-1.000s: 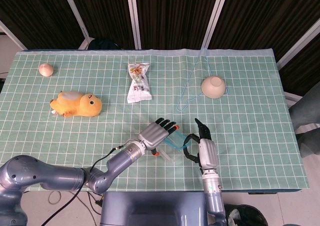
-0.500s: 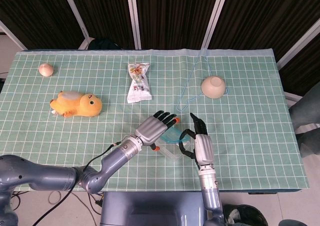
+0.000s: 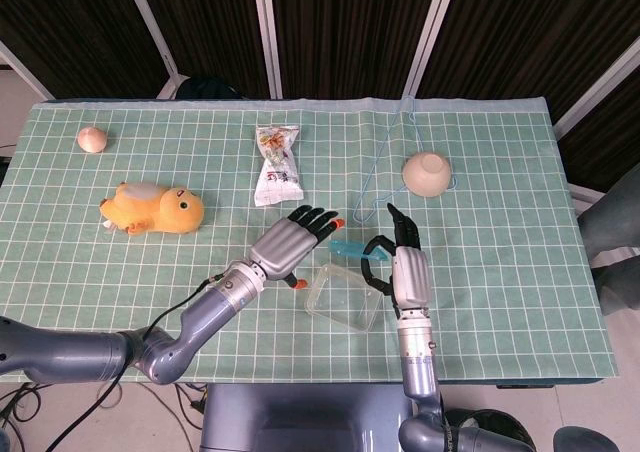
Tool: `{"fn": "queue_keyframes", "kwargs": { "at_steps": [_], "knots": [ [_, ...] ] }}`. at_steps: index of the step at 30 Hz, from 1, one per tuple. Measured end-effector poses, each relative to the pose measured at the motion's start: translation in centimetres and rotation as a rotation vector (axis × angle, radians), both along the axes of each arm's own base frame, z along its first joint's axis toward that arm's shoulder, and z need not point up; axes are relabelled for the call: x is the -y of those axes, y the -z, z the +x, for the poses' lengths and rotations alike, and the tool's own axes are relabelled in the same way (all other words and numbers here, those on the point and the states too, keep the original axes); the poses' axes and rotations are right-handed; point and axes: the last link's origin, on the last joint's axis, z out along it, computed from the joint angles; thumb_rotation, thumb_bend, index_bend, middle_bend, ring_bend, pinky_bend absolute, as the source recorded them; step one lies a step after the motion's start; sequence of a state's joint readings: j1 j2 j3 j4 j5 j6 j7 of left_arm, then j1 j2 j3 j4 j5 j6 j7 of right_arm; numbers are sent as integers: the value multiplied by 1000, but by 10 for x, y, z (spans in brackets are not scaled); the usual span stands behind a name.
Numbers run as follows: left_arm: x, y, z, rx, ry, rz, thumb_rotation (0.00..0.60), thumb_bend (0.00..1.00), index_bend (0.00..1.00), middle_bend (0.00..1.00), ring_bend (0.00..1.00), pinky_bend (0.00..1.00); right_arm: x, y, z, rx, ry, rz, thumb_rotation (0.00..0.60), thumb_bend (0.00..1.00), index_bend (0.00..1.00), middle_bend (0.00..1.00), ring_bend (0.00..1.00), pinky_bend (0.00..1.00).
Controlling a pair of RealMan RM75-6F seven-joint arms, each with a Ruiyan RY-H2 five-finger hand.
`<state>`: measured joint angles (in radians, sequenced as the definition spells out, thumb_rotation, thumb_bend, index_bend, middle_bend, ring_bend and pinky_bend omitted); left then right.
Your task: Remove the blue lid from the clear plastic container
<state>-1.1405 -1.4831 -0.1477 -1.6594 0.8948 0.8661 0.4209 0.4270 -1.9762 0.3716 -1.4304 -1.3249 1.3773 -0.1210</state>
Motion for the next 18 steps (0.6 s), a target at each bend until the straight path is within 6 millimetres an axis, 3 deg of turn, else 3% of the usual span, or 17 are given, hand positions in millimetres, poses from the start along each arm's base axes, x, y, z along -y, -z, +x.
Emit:
{"fn": "queue_keyframes", "kwargs": {
  "at_steps": [13,15,16,17,18],
  "knots": [
    [-2,-19,-8,16,-5,31,600,0,0,0,0,68,24,-7,-12,-142,32,-31,600,809,655,69,0,0],
    [-3,-22,-11,20,-10,37,600,0,0,0,0,68,30,-10,-18,-187,50,-36,600,802,503,53,0,0],
    [-3,-24,-12,20,-11,40,600,0,0,0,0,68,34,-11,-21,-208,57,-39,600,776,392,39,0,0],
    [-3,-26,-14,19,-13,43,600,0,0,0,0,68,37,-13,-24,-226,65,-43,600,713,211,19,0,0],
    [-3,-27,-15,18,-14,45,600,0,0,0,0,68,41,-16,-27,-246,75,-46,600,661,116,6,0,0]
  ]
}}
